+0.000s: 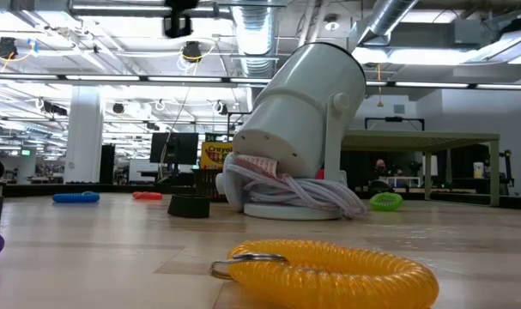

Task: Pick & Place Office Desk Supplies
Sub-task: Put the black rubber band into the yellow bin

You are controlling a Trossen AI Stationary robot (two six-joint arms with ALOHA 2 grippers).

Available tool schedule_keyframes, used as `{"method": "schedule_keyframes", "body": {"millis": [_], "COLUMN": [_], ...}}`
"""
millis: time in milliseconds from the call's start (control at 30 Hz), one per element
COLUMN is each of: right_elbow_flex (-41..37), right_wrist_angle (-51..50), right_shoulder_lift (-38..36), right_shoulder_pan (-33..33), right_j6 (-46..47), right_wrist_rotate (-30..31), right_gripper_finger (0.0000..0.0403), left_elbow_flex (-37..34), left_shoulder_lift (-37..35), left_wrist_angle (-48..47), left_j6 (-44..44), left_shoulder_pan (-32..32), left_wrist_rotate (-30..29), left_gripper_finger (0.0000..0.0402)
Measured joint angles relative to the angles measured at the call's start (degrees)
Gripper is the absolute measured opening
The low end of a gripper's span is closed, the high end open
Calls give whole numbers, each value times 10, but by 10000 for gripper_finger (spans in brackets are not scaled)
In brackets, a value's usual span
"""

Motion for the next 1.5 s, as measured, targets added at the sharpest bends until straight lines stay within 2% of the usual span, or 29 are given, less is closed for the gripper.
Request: {"method": "schedule_keyframes", "body": {"millis": [67, 133, 267, 367, 500, 633, 833, 1100, 1200, 1500], "right_elbow_flex": [0, 0, 0, 0, 0, 0, 0, 0, 0, 0], "right_wrist_angle": [-21, -38, -62, -80, -94, -94, -94, -88, -82, -75], "right_shoulder_lift": [-22, -44, -76, -92, -108, -122, -137, -139, -139, -139], "right_shoulder_pan": [-12, -24, -44, -61, -83, -98, -100, -103, -103, -103], "right_j6": [0, 0, -2, -8, -37, -58, -57, -56, -55, -52], "right_wrist_rotate": [32, 65, 124, 150, 155, 152, 150, 146, 135, 135], "right_gripper_finger": [175, 176, 176, 177, 183, 190, 196, 196, 196, 197], "left_elbow_flex": [0, -3, -50, -106, -204, -298, -412, -430, -430, -426], "left_shoulder_lift": [0, 0, 0, 0, 0, 0, 28, 168, 208, 282], "left_wrist_angle": [-87, -147, -147, -64, 110, 247, 417, 581, 617, 667], "left_j6": [26, 53, 136, 202, 260, 263, 224, 222, 219, 217], "left_shoulder_pan": [-23, -54, -128, -176, -214, -223, -225, -225, -225, -231], "left_wrist_rotate": [-18, -69, -145, -170, -204, -242, -249, -250, -269, -261], "left_gripper_finger": [92, 92, 95, 105, 126, 150, 178, 175, 175, 171]}}
